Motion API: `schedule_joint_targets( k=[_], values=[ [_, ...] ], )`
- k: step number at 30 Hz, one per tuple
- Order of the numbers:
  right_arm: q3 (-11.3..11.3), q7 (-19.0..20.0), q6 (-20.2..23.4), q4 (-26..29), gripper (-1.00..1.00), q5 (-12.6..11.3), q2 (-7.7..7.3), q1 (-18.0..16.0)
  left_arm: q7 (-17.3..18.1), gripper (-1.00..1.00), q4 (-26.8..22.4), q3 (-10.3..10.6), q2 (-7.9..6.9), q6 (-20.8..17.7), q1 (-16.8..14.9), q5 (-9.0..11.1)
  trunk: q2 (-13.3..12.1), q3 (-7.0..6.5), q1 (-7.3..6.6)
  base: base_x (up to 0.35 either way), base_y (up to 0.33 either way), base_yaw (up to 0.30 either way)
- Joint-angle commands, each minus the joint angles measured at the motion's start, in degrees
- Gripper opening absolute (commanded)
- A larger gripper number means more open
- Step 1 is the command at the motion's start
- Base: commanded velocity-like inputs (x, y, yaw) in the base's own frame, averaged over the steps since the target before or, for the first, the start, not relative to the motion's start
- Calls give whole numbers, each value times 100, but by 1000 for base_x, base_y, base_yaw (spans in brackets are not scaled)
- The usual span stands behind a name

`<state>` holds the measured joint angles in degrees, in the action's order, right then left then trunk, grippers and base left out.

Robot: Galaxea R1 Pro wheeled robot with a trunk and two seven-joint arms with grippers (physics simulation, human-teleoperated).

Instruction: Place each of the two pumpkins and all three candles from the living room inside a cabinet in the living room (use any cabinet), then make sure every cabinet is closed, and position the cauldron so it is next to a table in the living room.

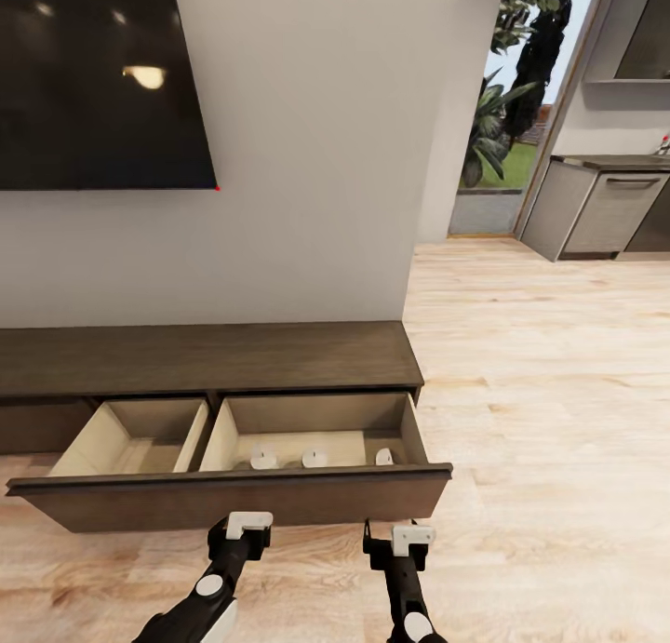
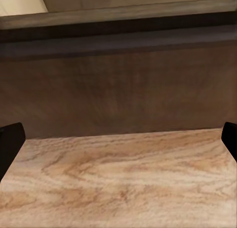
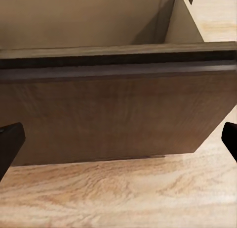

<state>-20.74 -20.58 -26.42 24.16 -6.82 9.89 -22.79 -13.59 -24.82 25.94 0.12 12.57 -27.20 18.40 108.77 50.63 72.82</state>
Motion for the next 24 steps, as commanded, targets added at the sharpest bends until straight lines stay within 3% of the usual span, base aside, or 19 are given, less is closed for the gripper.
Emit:
schedule_joint_targets(
  k=[1,15,19,24],
  values=[
    [-47,-29,-29,-2,100,-63,-4,-6,-45,100,0,48,-4,25,-5,40,42,22,21,0,0,0],
    [-54,-28,-105,25,100,-65,-10,-1,-48,100,-78,51,-19,249,-3,40,604,274,329,0,0,0],
    [-53,-30,-175,66,100,-65,-12,-1,-51,100,-425,51,-20,294,3,40,764,345,417,0,0,0],
    [-57,-33,-569,85,100,-65,-13,1,-55,100,-838,46,-26,311,34,40,965,435,526,0,0,0]
  ],
)
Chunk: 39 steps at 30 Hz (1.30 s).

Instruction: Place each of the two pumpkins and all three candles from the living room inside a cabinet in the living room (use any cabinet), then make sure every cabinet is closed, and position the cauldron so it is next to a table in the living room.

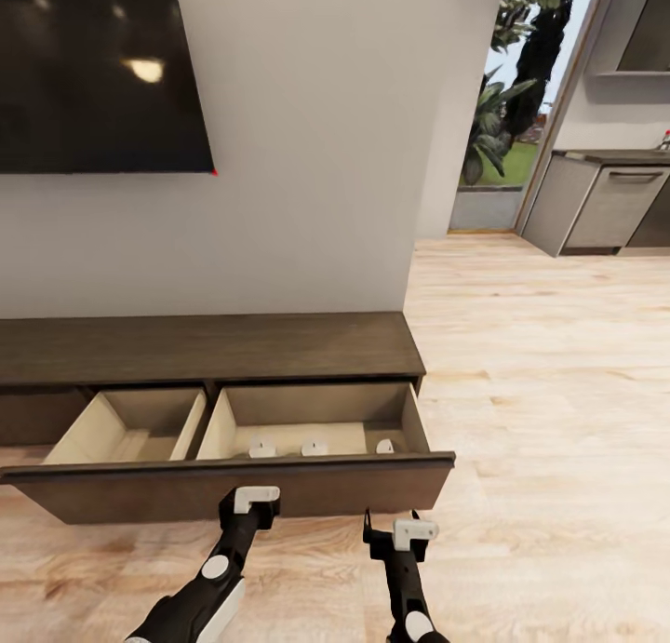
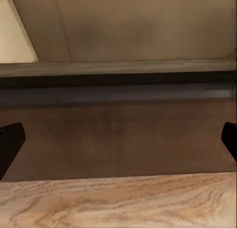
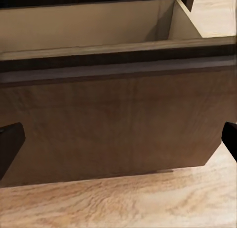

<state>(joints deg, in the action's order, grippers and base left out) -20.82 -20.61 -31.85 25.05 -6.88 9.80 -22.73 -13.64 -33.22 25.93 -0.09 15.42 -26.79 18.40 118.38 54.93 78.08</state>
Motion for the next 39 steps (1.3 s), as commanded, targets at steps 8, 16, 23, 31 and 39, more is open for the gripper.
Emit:
schedule_joint_targets(
  k=[8,16,23,31,39],
  values=[
    [-78,-31,-266,28,100,-58,-4,2,-51,100,-86,44,-6,31,-1,41,324,149,175,0,0,0],
    [-102,-31,-421,35,100,-59,-4,5,-51,100,-62,44,-8,32,-2,41,645,292,351,0,0,0],
    [-102,-31,-422,33,100,-59,3,5,-51,100,-64,44,-9,31,-2,41,926,418,505,0,0,0],
    [-102,-69,-393,61,100,-60,20,5,-51,100,-73,44,-13,31,-2,41,1247,561,681,0,0,0],
    [-88,-80,-292,82,100,-67,20,4,-45,100,-100,44,-17,31,-2,41,1568,705,856,0,0,0]
  ],
)
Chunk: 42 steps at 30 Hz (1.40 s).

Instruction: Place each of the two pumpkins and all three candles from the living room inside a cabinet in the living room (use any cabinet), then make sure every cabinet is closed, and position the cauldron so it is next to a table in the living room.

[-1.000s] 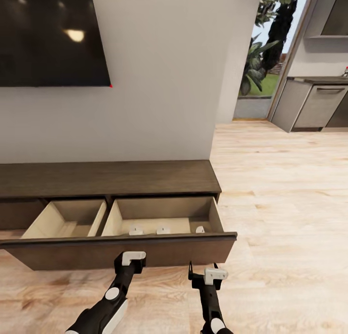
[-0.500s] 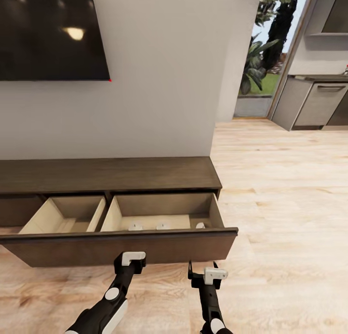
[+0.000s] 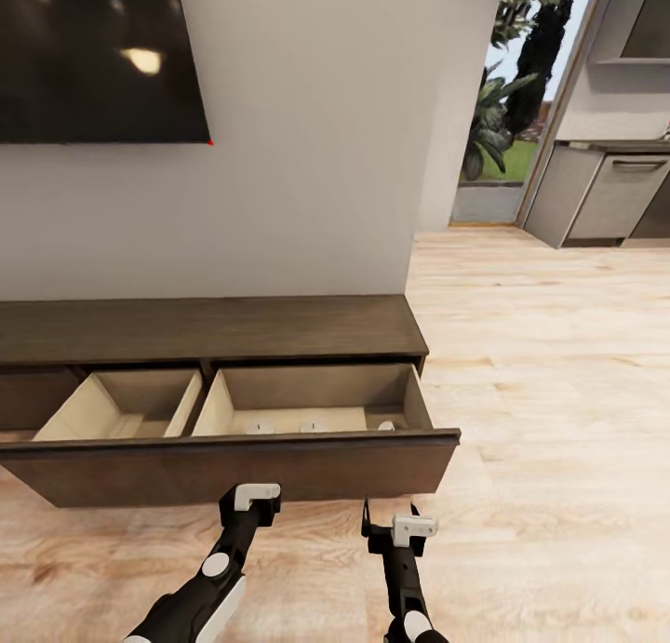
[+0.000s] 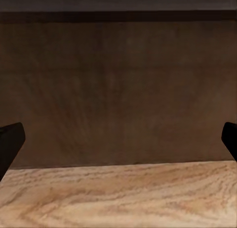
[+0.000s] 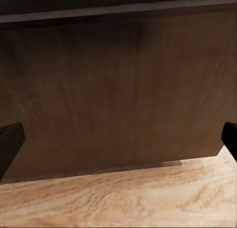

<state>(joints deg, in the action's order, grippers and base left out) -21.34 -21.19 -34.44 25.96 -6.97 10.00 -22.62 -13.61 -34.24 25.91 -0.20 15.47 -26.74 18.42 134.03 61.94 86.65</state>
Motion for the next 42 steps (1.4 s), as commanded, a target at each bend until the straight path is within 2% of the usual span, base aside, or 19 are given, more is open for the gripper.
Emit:
schedule_joint_targets(
  k=[1,8,18,22,25,32,35,38,42],
  values=[
    [-32,-17,-12,-8,100,-58,0,-7,-47,100,2,46,-6,26,-7,39,43,23,21,0,0,0],
    [-43,25,1,-4,100,-58,-16,-6,-49,100,-9,46,-6,30,-7,39,324,149,175,0,0,0],
    [-20,40,7,-6,100,-53,-23,-6,-52,100,-14,46,-6,32,-7,39,324,149,175,0,0,0],
    [-50,40,18,-6,100,17,-17,-6,-53,100,-15,46,-6,53,-2,39,485,220,263,0,0,0],
    [-83,52,37,-6,100,31,-3,-12,-53,100,-4,46,-6,108,1,37,485,220,263,0,0,0],
    [-171,120,111,-25,100,16,-5,-268,-52,100,-5,46,-6,152,2,39,485,220,263,0,0,0],
    [-163,169,318,-42,100,-20,-16,-389,-45,100,-14,46,-6,161,2,39,485,220,263,0,0,0],
    [-147,281,836,-79,100,-40,-17,-619,-19,100,-16,46,-6,163,2,39,485,220,263,0,0,0],
    [-134,428,1074,-90,100,-50,-18,-701,2,100,-19,46,-6,160,2,43,605,274,329,0,0,0]
  ],
)
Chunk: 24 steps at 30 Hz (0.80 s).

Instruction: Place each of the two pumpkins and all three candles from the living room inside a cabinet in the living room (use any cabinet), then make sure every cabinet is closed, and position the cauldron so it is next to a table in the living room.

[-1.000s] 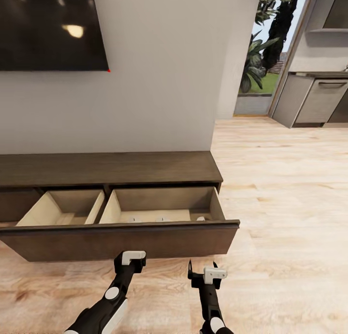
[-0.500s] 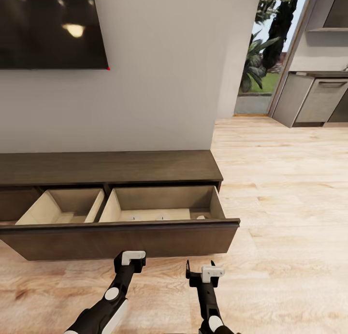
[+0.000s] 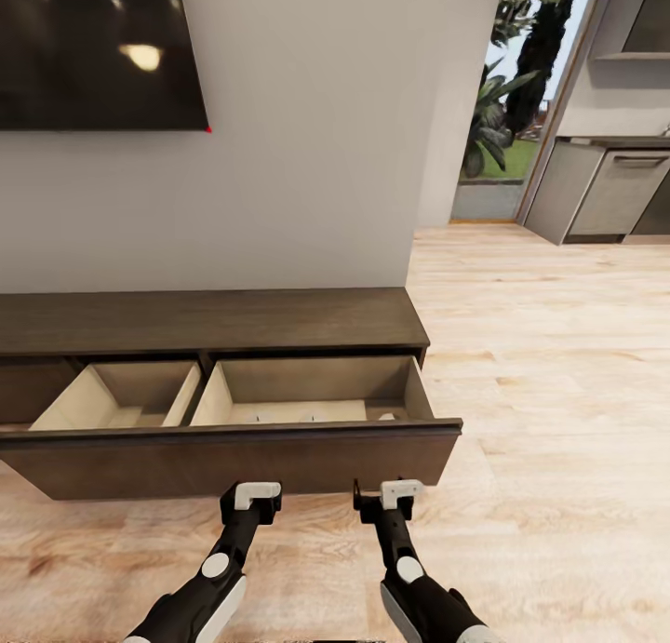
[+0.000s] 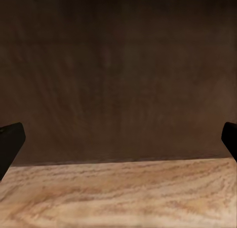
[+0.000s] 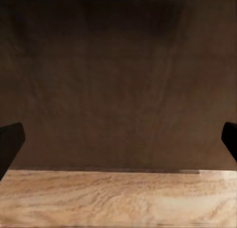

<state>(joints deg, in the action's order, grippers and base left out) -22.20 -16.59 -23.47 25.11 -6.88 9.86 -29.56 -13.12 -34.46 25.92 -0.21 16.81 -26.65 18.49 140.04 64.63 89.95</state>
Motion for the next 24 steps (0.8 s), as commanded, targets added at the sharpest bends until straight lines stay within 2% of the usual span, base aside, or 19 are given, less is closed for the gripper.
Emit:
schedule_joint_targets(
  k=[1,5,9,13,18,24],
  values=[
    [-26,13,37,-12,100,-62,-6,-28,-40,100,2,44,-5,25,-6,36,43,23,21,0,0,0],
    [166,114,129,-250,100,-65,-36,-71,-25,100,-14,39,-5,23,-6,52,84,41,43,0,0,0],
    [236,221,139,-400,100,-69,-52,-92,-15,100,-87,43,-5,22,-6,56,84,41,43,0,0,0],
    [269,288,119,-457,100,-74,-60,-95,-15,100,-183,46,-5,17,-6,52,84,41,43,0,0,0],
    [282,315,76,-476,100,-76,-94,-94,-9,100,-221,45,-7,16,-6,50,284,131,153,0,0,0],
    [285,328,56,-463,100,-116,-155,-94,-14,100,-215,49,-6,15,-6,51,284,131,153,0,0,0]
  ],
)
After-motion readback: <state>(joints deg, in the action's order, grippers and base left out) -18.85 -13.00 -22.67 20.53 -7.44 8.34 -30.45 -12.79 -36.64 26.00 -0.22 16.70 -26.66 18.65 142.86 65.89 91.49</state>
